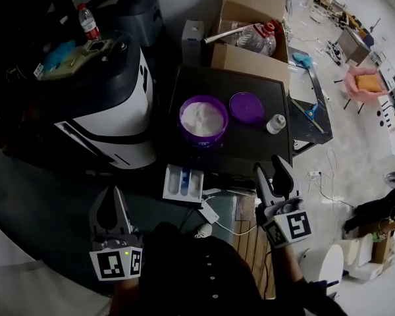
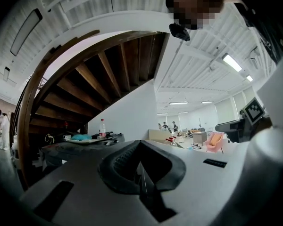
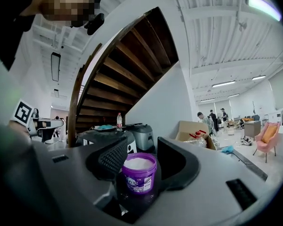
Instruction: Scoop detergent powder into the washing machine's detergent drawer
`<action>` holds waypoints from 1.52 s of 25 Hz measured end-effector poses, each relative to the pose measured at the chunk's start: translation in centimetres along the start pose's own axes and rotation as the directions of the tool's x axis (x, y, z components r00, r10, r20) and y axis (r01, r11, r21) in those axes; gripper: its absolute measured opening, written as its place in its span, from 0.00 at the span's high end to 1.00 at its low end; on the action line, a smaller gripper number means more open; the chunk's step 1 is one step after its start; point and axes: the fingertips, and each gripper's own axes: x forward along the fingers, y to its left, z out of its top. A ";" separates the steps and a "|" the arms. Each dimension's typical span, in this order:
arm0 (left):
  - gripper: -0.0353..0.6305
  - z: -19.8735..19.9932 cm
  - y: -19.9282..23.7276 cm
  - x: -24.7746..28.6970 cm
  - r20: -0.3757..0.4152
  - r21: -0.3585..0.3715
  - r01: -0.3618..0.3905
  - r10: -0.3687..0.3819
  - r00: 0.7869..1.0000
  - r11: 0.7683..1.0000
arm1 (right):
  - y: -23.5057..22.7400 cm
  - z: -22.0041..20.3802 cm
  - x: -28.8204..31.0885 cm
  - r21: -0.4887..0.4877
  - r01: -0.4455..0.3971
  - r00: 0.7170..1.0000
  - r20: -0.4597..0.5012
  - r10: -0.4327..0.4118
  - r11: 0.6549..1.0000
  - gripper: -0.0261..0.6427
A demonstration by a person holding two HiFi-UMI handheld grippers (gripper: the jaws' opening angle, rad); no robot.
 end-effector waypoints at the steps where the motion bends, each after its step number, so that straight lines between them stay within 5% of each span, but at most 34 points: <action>1: 0.94 -0.3 0.1 0.2 -0.009 0.001 0.001 -0.001 1.000 1.000 | 0.2 -0.1 0.5 0.004 -0.007 1.000 -0.001 0.007 1.000 0.67; 14: 0.94 -0.1 3.9 9.1 0.020 0.026 0.098 -0.098 0.995 0.995 | 3.4 -0.5 8.5 -0.012 -0.033 0.998 -0.054 0.032 0.999 0.66; 31: 0.94 -6.1 7.0 14.5 -0.128 -0.031 0.170 -0.172 0.977 0.985 | 7.3 -9.4 17.6 0.176 0.000 0.957 -0.286 0.051 0.984 0.65; 38: 0.94 -8.1 7.4 15.6 -0.167 -0.059 0.185 -0.193 0.967 0.981 | 7.4 -12.0 18.4 0.187 0.045 0.934 -0.357 0.025 0.981 0.73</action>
